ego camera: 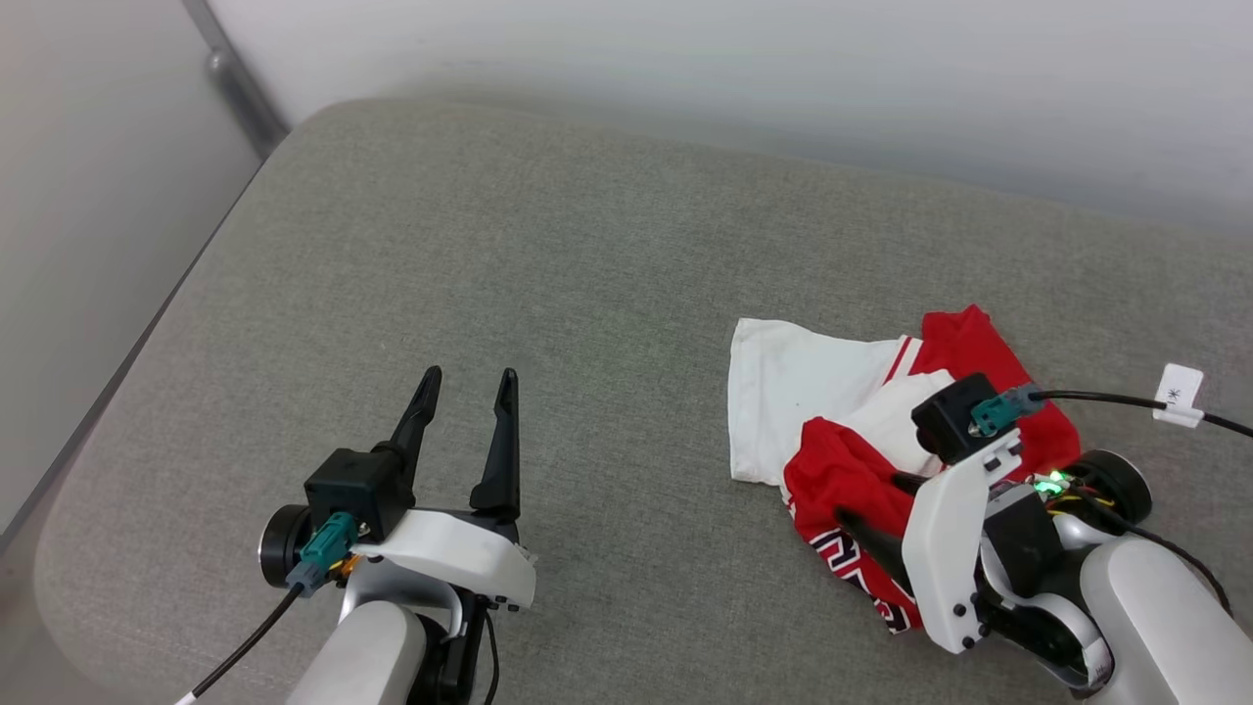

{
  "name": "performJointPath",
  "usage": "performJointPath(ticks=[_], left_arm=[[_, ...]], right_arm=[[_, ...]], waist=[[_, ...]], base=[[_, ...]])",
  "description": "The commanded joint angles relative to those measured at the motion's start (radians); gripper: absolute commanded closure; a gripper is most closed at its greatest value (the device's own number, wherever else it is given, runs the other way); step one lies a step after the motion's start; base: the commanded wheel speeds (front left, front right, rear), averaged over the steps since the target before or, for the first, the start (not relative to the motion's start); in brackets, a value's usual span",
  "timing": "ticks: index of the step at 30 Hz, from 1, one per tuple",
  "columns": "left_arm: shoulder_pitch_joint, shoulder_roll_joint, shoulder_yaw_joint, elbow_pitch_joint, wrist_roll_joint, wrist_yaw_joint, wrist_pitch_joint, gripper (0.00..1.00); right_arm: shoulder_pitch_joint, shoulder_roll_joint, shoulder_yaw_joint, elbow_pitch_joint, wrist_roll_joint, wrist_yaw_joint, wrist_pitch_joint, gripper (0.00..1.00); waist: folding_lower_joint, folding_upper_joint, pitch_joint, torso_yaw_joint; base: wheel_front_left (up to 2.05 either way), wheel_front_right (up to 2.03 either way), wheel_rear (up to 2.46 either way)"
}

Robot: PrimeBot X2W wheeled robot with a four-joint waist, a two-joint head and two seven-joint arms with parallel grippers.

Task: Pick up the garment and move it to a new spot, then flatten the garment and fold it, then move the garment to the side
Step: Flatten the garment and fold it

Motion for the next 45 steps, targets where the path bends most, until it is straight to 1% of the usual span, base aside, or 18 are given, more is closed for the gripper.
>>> performJointPath(ticks=[1, 2, 3, 9, 13, 16, 20, 21, 25, 26, 29, 30, 31, 32, 33, 36, 40, 45], left_arm=[[-0.012, -0.006, 0.003, 0.005, 0.007, -0.005, -0.006, 0.0], [-0.011, -0.008, 0.005, 0.009, 0.008, -0.006, -0.006, 0.0], [-0.007, -0.008, 0.008, 0.011, 0.01, -0.008, -0.006, 0.0], [0.031, 0.001, 0.031, 0.013, 0.017, -0.006, -0.006, 0.0], [0.051, 0.007, 0.031, 0.016, 0.023, -0.009, -0.005, 0.0], [0.069, 0.01, 0.024, 0.017, 0.022, -0.009, -0.003, 0.0], [0.087, 0.007, 0.014, 0.014, 0.018, -0.005, 0.004, 0.0], [0.087, 0.007, 0.014, 0.014, 0.018, -0.005, 0.004, 0.0], [0.108, 0.009, 0.0, 0.009, 0.017, -0.002, 0.018, 0.0], [0.112, 0.011, -0.002, 0.007, 0.017, 0.001, 0.021, 0.0], [0.122, 0.017, -0.001, -0.001, 0.012, 0.004, 0.027, 0.0], [0.125, 0.019, 0.0, -0.003, 0.011, 0.007, 0.03, 0.0], [0.128, 0.021, 0.0, -0.005, 0.01, 0.01, 0.033, 0.0], [0.127, 0.022, 0.0, -0.008, 0.009, 0.01, 0.034, 0.0], [0.126, 0.026, -0.002, -0.013, 0.008, 0.012, 0.04, 0.0], [0.128, 0.03, -0.003, -0.018, 0.008, 0.012, 0.043, 0.0], [0.127, 0.033, -0.003, -0.025, 0.006, 0.017, 0.047, 0.0], [0.114, 0.034, 0.0, -0.036, 0.005, 0.026, 0.052, 0.0]], right_arm=[[-0.021, -0.017, 0.011, 0.016, 0.011, 0.0, 0.016, 0.32], [-0.026, -0.018, 0.017, 0.022, 0.017, 0.0, 0.02, 0.7], [-0.032, -0.022, 0.02, 0.023, 0.02, 0.0, 0.017, 1.0], [-0.043, -0.03, -0.008, -0.006, -0.007, 0.0, -0.049, 1.0], [0.009, -0.014, -0.109, -0.057, -0.054, 0.0, -0.099, 1.0], [0.091, 0.023, -0.218, -0.105, -0.093, 0.0, -0.12, 1.0], [0.262, 0.123, -0.388, -0.149, -0.12, 0.0, -0.127, 1.0], [0.262, 0.123, -0.388, -0.149, -0.12, 0.0, -0.127, 1.0], [0.424, 0.212, -0.475, -0.11, -0.132, 0.0, -0.127, 1.0], [0.456, 0.223, -0.484, -0.095, -0.146, 0.0, -0.131, 1.0], [0.504, 0.258, -0.487, -0.039, -0.124, 0.0, -0.148, 1.0], [0.51, 0.264, -0.478, -0.017, -0.111, 0.0, -0.152, 0.97], [0.505, 0.268, -0.469, -0.001, -0.1, 0.0, -0.164, 0.74], [0.492, 0.269, -0.464, 0.01, -0.102, 0.0, -0.186, 0.27], [0.47, 0.27, -0.454, 0.019, -0.097, 0.0, -0.224, 0.0], [0.453, 0.264, -0.455, 0.001, -0.096, 0.0, -0.264, 0.0], [0.431, 0.231, -0.473, -0.068, -0.097, 0.0, -0.305, 0.0], [0.348, 0.174, -0.514, -0.083, -0.09, 0.0, -0.246, 0.0]], waist=[[-0.0001, 0.0, 0.003, 0.008], [-0.0001, 0.0, -0.001, 0.009], [-0.0001, 0.0, -0.005, 0.008], [-0.0001, 0.0, -0.042, -0.029], [-0.0001, 0.0, -0.072, -0.071], [-0.0001, 0.0, -0.095, -0.105], [-0.0001, 0.0, -0.119, -0.146], [-0.0001, 0.0, -0.119, -0.146], [-0.0001, 0.0, -0.139, -0.177], [-0.0001, 0.0, -0.14, -0.184], [-0.0001, 0.0, -0.143, -0.201], [-0.0001, 0.0, -0.144, -0.206], [-0.0001, 0.0, -0.145, -0.211], [-0.0001, 0.0, -0.144, -0.214], [-0.0001, 0.0, -0.145, -0.218], [-0.0001, 0.0, -0.146, -0.22], [-0.0001, 0.0, -0.145, -0.218], [-0.0001, 0.0, -0.126, -0.217]], base=[[0.0, 0.0, 0.0], [0.0, 0.0, 0.0], [0.0, 0.0, 0.0], [0.0, 0.0, 0.0], [0.0, 0.0, 0.0], [0.0, 0.0, 0.0], [0.0, 0.0, 0.0], [0.0, 0.0, 0.0], [0.0, 0.0, 0.0], [0.0, 0.0, 0.0], [0.0, 0.0, 0.0], [0.0, 0.0, 0.0], [0.0, 0.0, 0.0], [0.0, 0.0, 0.0], [0.0, 0.0, 0.0], [0.0, 0.0, 0.0], [0.0, 0.0, 0.0], [0.0, 0.0, 0.0]])
